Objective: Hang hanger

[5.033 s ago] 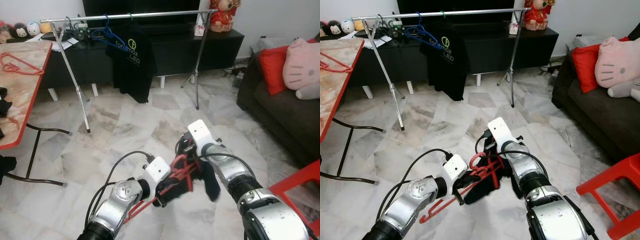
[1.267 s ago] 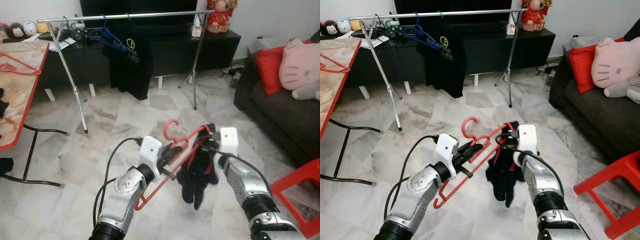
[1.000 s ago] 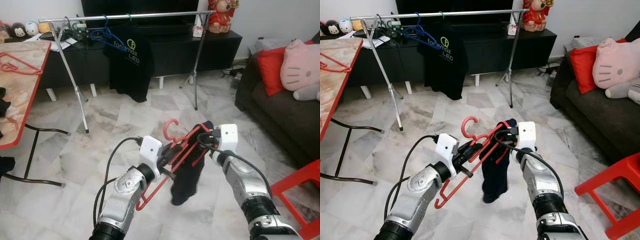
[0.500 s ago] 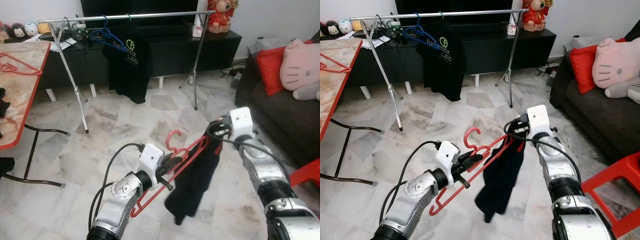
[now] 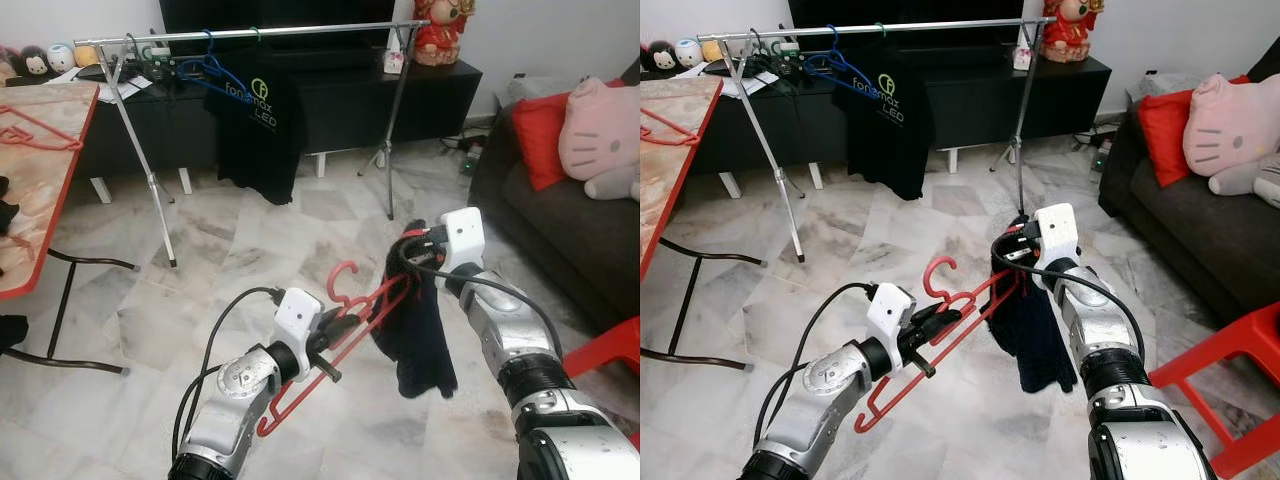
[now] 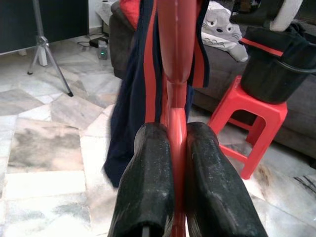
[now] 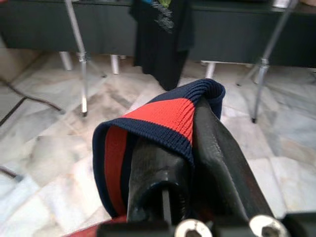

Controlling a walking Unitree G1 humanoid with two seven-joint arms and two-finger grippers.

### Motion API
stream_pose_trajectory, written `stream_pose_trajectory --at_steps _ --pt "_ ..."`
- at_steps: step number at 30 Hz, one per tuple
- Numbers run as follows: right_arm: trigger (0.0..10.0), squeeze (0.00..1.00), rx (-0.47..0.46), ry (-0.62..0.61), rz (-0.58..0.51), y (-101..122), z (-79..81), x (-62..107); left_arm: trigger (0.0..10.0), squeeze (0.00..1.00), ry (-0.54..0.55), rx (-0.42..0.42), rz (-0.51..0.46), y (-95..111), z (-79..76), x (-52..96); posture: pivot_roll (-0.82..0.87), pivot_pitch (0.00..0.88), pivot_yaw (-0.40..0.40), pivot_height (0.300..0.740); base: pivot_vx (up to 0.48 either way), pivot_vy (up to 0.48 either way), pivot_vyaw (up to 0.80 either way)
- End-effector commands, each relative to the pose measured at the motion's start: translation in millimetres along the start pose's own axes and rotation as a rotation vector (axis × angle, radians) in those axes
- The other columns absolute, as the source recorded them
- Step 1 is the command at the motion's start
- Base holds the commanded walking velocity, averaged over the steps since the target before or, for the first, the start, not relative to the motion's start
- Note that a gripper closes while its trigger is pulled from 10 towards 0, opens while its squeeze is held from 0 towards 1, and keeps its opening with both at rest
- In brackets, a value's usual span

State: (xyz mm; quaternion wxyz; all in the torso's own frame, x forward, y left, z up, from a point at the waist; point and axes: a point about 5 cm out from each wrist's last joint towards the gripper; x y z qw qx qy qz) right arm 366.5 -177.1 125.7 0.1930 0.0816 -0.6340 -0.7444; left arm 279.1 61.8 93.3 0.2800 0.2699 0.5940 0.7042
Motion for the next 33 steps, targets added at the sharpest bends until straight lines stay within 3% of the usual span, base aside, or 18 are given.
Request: stream_pose_trajectory --at_steps 1,6,8,10,13,20,33 --pt "10.0 0.0 0.02 0.014 -0.023 4.5 -0.7 1.6 10.0 0.0 -0.005 -0.004 -0.073 14.6 -1.1 -4.6 -0.03 0.0 -0.061 0.74 0.0 0.0 0.0" --pt "10.0 0.0 0.06 -0.002 0.005 1.3 -5.3 3.5 10.0 0.0 -0.018 -0.01 -0.068 13.8 -1.8 -2.5 -0.03 0.0 -0.061 0.74 0.0 0.0 0.0" --pt "10.0 0.0 0.134 -0.08 0.063 -3.6 -14.8 5.4 10.0 0.0 0.003 -0.036 -0.033 10.1 1.3 -0.9 -0.03 0.0 -0.063 0.74 0.0 0.0 0.0" --pt "10.0 0.0 0.15 -0.13 0.091 -6.2 -21.2 7.2 10.0 0.0 0.034 -0.05 -0.023 8.5 5.8 0.0 -0.03 0.0 -0.063 0.74 0.0 0.0 0.0" --pt "10.0 0.0 0.202 -0.138 0.127 -9.6 -23.5 8.7 10.0 0.0 0.052 -0.054 -0.02 8.1 9.4 0.9 -0.03 0.0 -0.063 0.74 0.0 0.0 0.0" --pt "10.0 0.0 0.207 -0.129 0.123 -9.6 -22.2 8.0 10.0 0.0 0.041 -0.047 -0.03 9.4 8.8 1.1 -0.03 0.0 -0.063 0.74 0.0 0.0 0.0" --pt "10.0 0.0 0.244 -0.082 0.073 2.4 -15.3 -0.3 10.0 0.0 -0.169 0.002 -0.043 10.7 -6.8 9.7 -0.02 0.0 -0.066 0.74 0.0 0.0 0.0"
Point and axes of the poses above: a point about 5 cm out from each wrist's last joint towards the gripper, its own x axis pointing back from the gripper into the wrist, its own y axis along the axis of the wrist's last joint, z = x × y, and after that the axes turned 13 degrees about -x, right-handed
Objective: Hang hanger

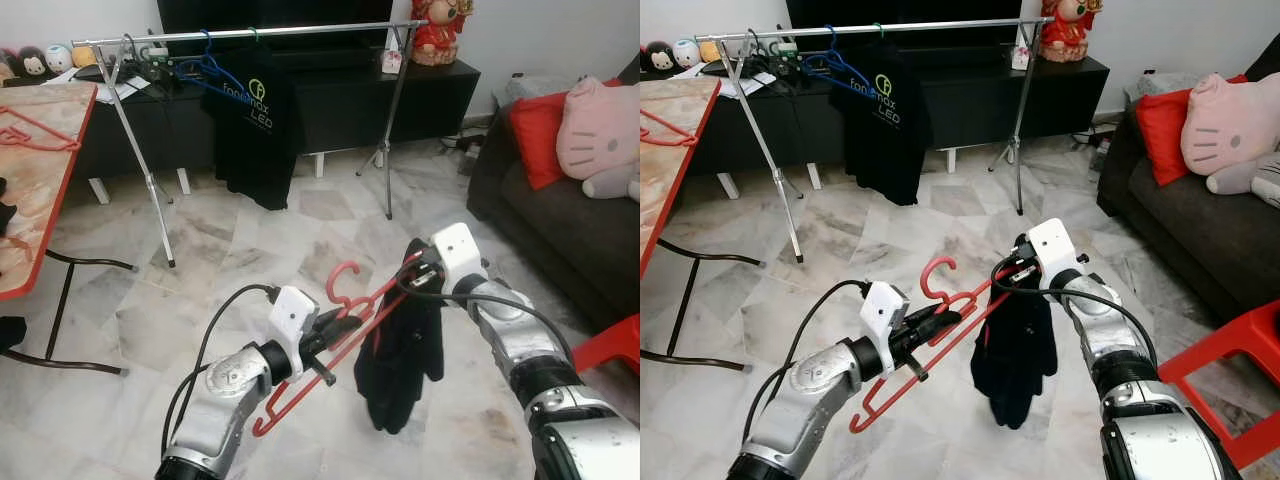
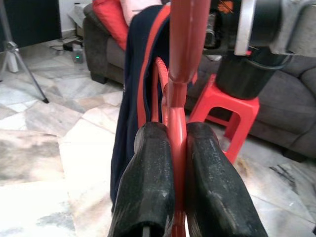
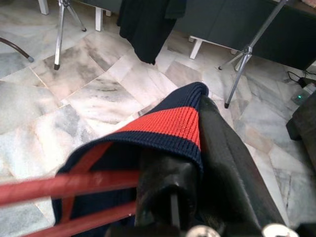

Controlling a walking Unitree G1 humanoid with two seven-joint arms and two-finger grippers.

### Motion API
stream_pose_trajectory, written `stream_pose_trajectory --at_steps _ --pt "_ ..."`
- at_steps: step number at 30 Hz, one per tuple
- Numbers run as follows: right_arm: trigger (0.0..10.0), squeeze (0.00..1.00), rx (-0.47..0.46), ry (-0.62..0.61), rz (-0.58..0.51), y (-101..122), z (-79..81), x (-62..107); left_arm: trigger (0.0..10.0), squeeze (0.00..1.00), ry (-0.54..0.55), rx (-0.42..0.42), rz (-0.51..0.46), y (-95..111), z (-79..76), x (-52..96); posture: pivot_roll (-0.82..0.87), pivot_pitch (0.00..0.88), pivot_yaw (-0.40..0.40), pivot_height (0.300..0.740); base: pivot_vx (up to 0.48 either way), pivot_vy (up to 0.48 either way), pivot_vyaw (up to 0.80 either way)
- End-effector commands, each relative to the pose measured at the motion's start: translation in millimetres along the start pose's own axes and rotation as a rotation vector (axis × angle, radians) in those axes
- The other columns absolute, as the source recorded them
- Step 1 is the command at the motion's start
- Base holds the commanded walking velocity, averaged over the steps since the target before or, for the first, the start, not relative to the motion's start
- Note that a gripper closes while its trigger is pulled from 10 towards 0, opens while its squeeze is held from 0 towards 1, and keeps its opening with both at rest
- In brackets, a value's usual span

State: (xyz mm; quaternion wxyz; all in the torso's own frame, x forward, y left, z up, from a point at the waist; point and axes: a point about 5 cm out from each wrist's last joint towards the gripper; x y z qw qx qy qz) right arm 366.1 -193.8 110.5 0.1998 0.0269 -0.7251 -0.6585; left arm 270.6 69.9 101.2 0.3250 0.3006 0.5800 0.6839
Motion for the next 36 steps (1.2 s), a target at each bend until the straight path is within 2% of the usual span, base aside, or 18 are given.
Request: stream_pose_trajectory --at_steps 1,7,12,36 --pt "10.0 0.0 0.017 0.008 -0.063 17.4 0.0 -3.7 10.0 0.0 -0.062 0.003 -0.01 2.9 -7.3 -3.0 -0.02 0.0 -0.066 0.74 0.0 0.0 0.0" --pt "10.0 0.0 0.013 0.059 -0.096 22.2 11.1 -7.5 10.0 0.0 -0.062 0.008 -0.019 4.4 -6.0 -4.8 -0.02 0.0 -0.064 0.74 0.0 0.0 0.0" --pt "10.0 0.0 0.003 0.123 -0.12 21.9 23.6 -9.6 10.0 0.0 -0.1 0.021 -0.035 7.3 -13.6 -9.5 -0.02 0.0 -0.064 0.74 0.0 0.0 0.0" --pt "10.0 0.0 0.003 0.123 -0.12 21.9 23.6 -9.6 10.0 0.0 -0.1 0.021 -0.035 7.3 -13.6 -9.5 -0.02 0.0 -0.064 0.74 0.0 0.0 0.0"
Point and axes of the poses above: a point about 5 cm out from each wrist's last joint towards the gripper, its own x axis pointing back from the gripper into the wrist, its own y axis along the axis of the wrist's last joint, z = x × y, and after that the axes turned 13 degrees about -x, right-handed
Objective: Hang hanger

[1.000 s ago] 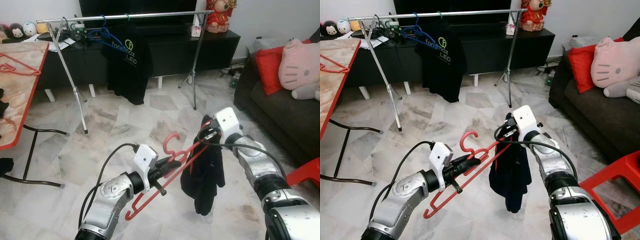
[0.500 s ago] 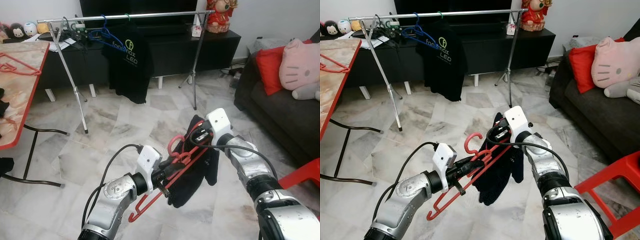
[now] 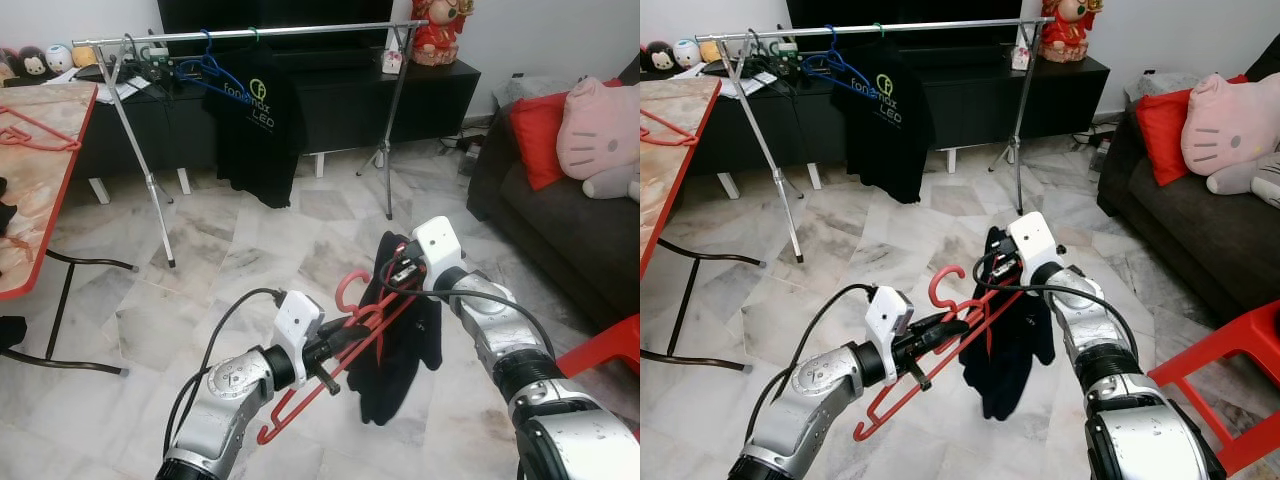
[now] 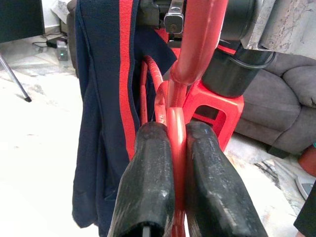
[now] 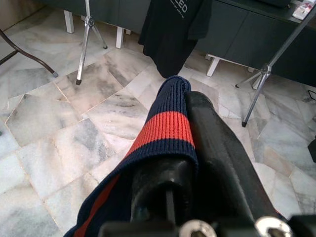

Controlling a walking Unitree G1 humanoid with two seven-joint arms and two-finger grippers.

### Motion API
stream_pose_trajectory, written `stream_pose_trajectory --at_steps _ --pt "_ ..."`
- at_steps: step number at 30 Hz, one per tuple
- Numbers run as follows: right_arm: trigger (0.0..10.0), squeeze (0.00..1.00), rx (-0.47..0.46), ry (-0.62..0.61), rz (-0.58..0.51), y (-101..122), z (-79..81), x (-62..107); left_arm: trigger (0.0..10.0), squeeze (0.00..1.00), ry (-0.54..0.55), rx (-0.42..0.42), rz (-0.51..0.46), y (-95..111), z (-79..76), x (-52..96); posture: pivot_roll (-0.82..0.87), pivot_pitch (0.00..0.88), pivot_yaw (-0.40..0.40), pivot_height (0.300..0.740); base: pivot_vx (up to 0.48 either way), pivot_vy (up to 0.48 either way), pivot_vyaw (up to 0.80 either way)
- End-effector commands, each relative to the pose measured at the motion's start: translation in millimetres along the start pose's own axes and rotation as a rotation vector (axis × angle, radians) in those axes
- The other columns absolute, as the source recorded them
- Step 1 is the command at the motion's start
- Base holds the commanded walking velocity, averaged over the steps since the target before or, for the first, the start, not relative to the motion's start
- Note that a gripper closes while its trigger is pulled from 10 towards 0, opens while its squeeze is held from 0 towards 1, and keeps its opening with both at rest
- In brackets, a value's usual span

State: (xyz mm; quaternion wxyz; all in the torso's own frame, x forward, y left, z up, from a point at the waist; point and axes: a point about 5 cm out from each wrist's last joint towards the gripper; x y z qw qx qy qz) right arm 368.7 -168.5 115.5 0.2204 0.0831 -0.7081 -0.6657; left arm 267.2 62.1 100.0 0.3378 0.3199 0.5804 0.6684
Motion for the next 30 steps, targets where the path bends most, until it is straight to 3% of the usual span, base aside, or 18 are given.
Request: stream_pose_trajectory --at_steps 1,6,7,8,9,20,30 --pt "10.0 0.0 0.018 0.014 -0.061 13.1 0.8 -1.6 10.0 0.0 -0.05 -0.003 -0.029 7.1 -5.9 -5.7 -0.02 0.0 -0.064 0.74 0.0 0.0 0.0" --pt "10.0 0.0 0.013 0.026 -0.065 12.9 3.2 -2.4 10.0 0.0 -0.057 -0.002 -0.03 7.2 -7.3 -6.7 -0.02 0.0 -0.064 0.74 0.0 0.0 0.0" --pt "10.0 0.0 -0.199 -0.049 -0.172 15.5 2.4 -1.7 10.0 0.0 0.003 0.0 -0.033 6.0 -4.4 -9.7 -0.02 0.0 -0.069 0.74 0.0 0.0 0.0" --pt "10.0 0.0 -0.47 -0.15 -0.285 13.7 -1.5 1.6 10.0 0.0 0.077 0.002 -0.037 5.2 -0.5 -12.7 -0.02 0.0 -0.07 0.74 0.0 0.0 0.0" --pt "10.0 0.0 -0.526 -0.172 -0.305 12.6 -2.5 2.5 10.0 0.0 0.091 0.002 -0.039 5.2 0.2 -13.1 -0.02 0.0 -0.07 0.74 0.0 0.0 0.0" --pt "10.0 0.0 -0.543 -0.179 -0.298 9.2 -1.0 3.9 10.0 0.0 0.095 -0.006 -0.047 6.8 1.4 -12.9 -0.02 0.0 -0.066 0.74 0.0 0.0 0.0" --pt "10.0 0.0 -0.499 0.008 -0.283 12.7 18.6 1.9 10.0 0.0 0.056 -0.001 -0.051 7.1 -2.8 -14.1 -0.02 0.0 -0.066 0.74 0.0 0.0 0.0"
Point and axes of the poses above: a point about 5 cm out from each wrist's last joint towards the gripper, its own x axis pointing back from the gripper into the wrist, its own y axis along the axis of the wrist's last joint, z = x × y, and after that the axes turned 13 degrees about -x, right-handed
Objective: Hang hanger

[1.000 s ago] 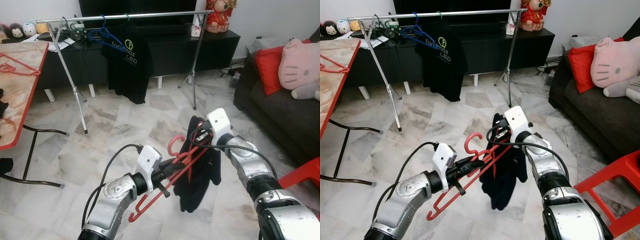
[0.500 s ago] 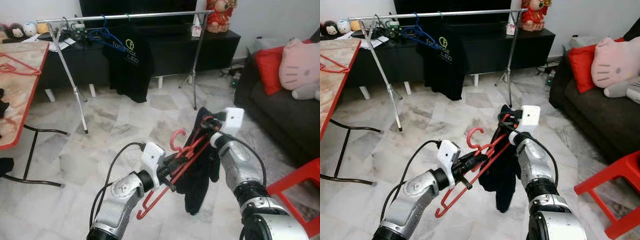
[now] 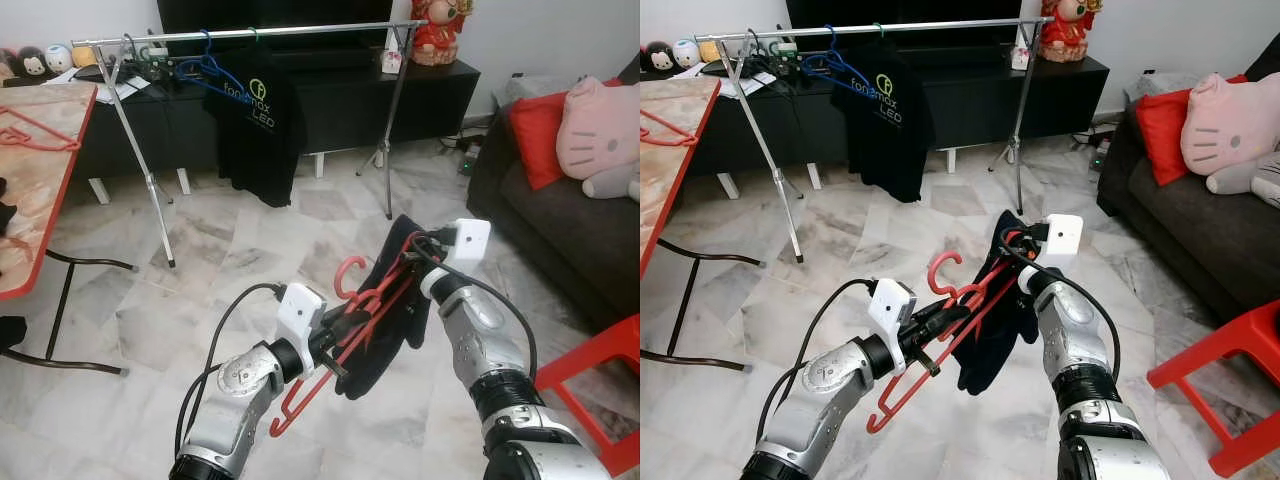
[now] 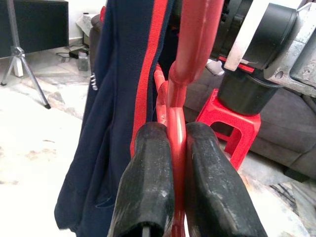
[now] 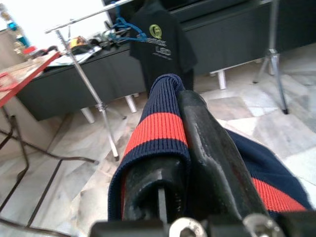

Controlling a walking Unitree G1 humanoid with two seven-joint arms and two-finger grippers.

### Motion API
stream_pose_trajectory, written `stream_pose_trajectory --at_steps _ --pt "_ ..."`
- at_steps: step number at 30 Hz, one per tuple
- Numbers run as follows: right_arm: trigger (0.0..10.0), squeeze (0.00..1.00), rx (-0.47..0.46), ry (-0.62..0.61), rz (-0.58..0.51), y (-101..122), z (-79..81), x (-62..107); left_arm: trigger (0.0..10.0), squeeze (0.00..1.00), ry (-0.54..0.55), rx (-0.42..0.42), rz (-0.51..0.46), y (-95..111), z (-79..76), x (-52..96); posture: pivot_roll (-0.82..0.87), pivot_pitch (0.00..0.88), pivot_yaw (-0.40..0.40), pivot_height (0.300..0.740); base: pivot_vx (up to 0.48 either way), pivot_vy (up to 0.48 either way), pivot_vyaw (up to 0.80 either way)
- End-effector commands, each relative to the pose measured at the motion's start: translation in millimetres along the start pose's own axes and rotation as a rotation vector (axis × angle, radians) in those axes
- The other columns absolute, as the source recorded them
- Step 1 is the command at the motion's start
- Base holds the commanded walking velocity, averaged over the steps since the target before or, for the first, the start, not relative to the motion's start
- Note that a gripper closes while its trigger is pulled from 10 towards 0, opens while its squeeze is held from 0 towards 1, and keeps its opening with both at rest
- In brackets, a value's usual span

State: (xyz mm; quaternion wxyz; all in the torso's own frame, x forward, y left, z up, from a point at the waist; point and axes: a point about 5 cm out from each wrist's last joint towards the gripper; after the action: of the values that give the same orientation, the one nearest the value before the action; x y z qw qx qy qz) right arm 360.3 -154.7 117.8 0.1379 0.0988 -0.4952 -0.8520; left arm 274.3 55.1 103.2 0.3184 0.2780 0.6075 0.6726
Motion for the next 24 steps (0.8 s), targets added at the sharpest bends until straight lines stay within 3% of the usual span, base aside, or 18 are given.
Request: stream_pose_trajectory --at_steps 1,9,15,22,24 --pt "10.0 0.0 0.037 0.062 -0.014 7.6 8.8 -2.6 10.0 0.0 -0.047 -0.017 -0.013 3.5 -5.8 -4.1 -0.02 0.0 -0.066 0.74 0.0 0.0 0.0" --pt "10.0 0.0 0.036 0.271 0.038 4.9 31.9 -0.9 10.0 0.0 -0.051 -0.028 -0.021 5.3 -4.9 -6.4 -0.03 0.0 -0.063 0.74 0.0 0.0 0.0" --pt "10.0 0.0 -0.072 0.313 0.016 2.7 42.5 2.1 10.0 0.0 0.003 -0.033 -0.028 6.6 0.8 -9.4 -0.03 0.0 -0.065 0.74 0.0 0.0 0.0" --pt "10.0 0.0 -0.283 0.303 0.006 -9.1 51.4 10.9 10.0 0.0 0.098 -0.014 -0.065 11.2 7.7 -12.7 -0.04 0.0 -0.066 0.74 0.0 0.0 0.0" --pt "10.0 0.0 -0.281 0.342 0.032 -12.9 56.9 15.2 10.0 0.0 0.107 -0.011 -0.077 12.6 8.8 -13.5 -0.04 0.0 -0.066 0.74 0.0 0.0 0.0"
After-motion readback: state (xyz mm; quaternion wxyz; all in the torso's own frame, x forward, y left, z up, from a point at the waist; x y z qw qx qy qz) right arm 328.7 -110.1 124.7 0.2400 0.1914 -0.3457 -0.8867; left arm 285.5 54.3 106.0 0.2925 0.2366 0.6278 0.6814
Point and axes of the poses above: a point about 5 cm out from each wrist's last joint towards the gripper, its own x axis pointing back from the gripper into the wrist, its own y axis along the axis of the wrist's last joint, z = x × y, and after that the axes turned 13 degrees about -x, right-handed
